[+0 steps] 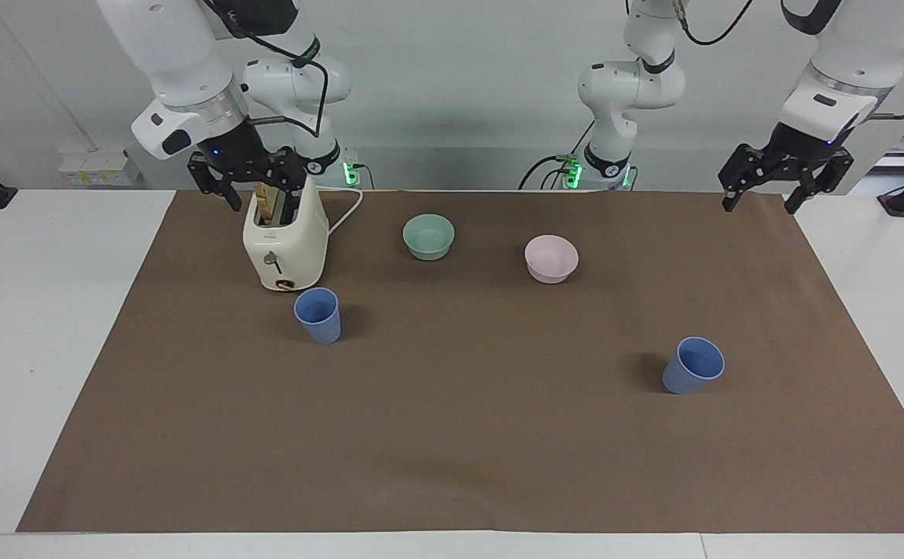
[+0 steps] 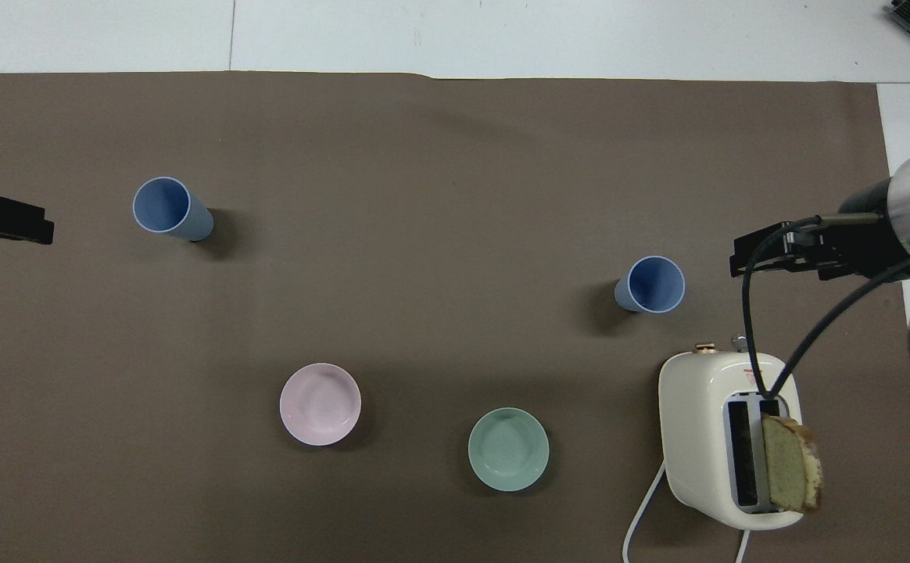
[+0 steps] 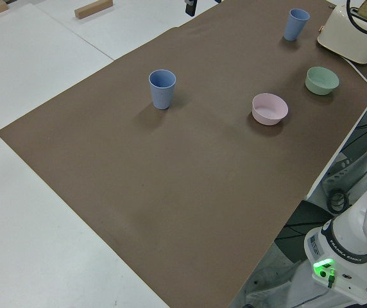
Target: Stack blue cups with both arms
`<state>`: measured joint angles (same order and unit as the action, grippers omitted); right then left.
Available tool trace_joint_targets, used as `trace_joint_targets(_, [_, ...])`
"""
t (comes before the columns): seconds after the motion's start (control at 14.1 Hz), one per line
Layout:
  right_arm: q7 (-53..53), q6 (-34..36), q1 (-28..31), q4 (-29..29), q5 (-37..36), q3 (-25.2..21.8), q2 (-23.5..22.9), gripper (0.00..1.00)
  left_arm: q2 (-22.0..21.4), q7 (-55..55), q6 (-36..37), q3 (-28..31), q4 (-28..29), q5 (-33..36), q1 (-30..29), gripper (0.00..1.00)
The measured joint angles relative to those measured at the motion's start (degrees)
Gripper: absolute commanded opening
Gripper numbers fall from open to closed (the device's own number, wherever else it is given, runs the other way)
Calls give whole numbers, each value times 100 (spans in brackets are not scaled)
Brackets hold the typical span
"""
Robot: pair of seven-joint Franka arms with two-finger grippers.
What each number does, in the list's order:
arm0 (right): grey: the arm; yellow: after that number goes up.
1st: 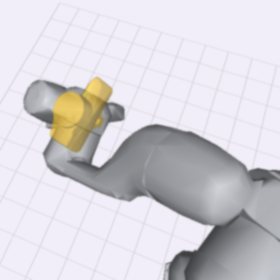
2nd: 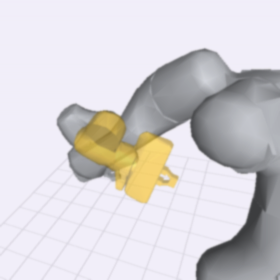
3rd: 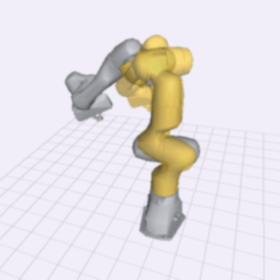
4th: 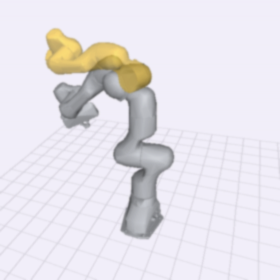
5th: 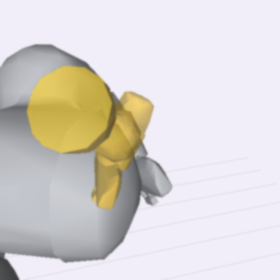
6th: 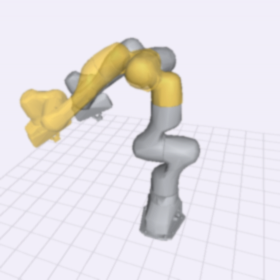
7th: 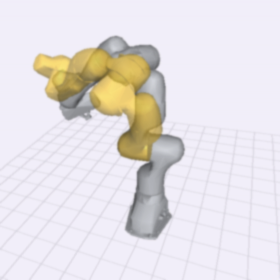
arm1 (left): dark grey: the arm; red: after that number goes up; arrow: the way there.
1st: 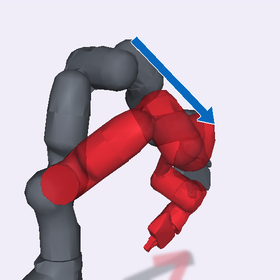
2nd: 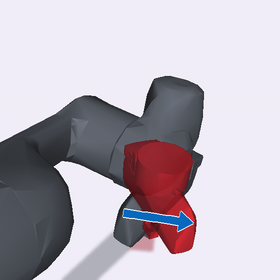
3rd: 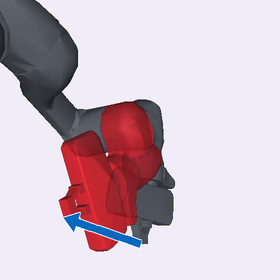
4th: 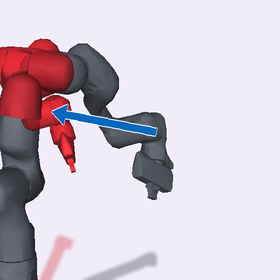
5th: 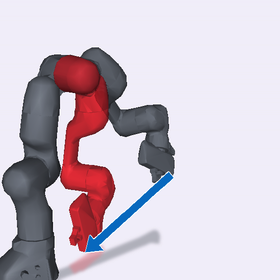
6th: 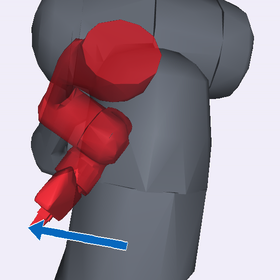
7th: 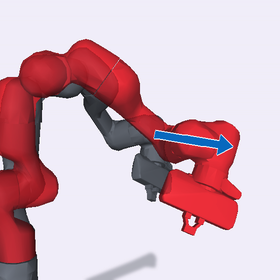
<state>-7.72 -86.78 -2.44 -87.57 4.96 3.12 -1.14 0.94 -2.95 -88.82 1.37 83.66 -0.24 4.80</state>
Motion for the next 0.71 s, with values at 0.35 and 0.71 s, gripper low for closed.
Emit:
trace_joint_targets(0.35, [0,0,0,0,0,0,0,100,0,0,-46,5,0,0,-1,100])
trace_joint_targets(0.71, [0,0,0,0,0,0,0,100,3,0,-64,10,0,0,-1,100])
